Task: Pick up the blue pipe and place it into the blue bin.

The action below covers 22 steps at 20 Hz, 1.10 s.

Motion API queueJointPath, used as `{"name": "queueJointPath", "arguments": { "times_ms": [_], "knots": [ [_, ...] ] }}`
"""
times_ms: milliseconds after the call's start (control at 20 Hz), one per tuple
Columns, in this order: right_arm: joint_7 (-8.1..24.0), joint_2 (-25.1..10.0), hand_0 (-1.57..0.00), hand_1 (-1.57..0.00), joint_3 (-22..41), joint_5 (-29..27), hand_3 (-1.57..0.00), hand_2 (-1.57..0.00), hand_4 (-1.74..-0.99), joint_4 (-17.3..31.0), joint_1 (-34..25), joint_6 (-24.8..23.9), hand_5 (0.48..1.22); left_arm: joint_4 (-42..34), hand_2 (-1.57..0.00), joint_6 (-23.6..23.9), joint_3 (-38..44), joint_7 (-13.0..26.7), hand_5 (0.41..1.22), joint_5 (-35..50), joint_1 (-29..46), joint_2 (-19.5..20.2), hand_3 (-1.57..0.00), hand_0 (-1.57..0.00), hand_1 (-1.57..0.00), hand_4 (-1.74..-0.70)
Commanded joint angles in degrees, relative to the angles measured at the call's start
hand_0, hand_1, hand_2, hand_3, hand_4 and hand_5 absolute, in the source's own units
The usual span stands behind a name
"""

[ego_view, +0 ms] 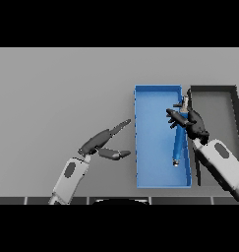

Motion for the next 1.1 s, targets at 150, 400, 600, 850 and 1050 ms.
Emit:
{"name": "queueJointPath", "arguments": {
  "times_ms": [150,400,600,850,1050],
  "knots": [
    [0.02,-3.86,-0.44,-0.42,6.29,-2.91,-0.12,-0.4,-1.307,1.93,-3.87,-1.07,1.068,-0.4,0.0,-0.26,-0.26,0.22,0.494,0.27,0.36,-0.23,0.0,0.0,0.0,-0.93],
    [-0.01,-11.67,-0.14,-0.14,22.24,-3.61,-0.04,-0.13,-1.205,2.77,-13.56,5.29,0.837,-0.2,0.0,-0.55,0.0,0.31,0.496,0.65,0.17,-0.08,0.0,0.0,0.0,-0.93],
    [-0.01,-12.8,-0.06,-0.06,28.86,-5.96,-0.02,-0.05,-1.144,3.99,-18.38,6.1,0.759,0.31,0.0,-0.14,-0.33,-0.02,0.496,-0.06,0.6,-0.26,0.0,0.0,0.0,-0.93],
    [-0.74,-13.5,-0.02,-0.02,29.88,-4.94,0.0,-0.02,-1.084,3.63,-18.32,8.07,0.714,-0.18,0.0,-0.3,-0.02,-0.39,0.495,0.57,0.74,-0.15,0.0,0.0,0.0,-0.93],
    [-0.94,-13.04,-0.02,-0.02,30.05,-4.86,0.0,-0.02,-1.084,2.89,-18.74,8.34,0.714,-1.42,0.0,-0.28,-0.2,-0.71,0.495,0.31,2.44,0.79,0.0,0.0,0.0,-0.93]
  ]
}}
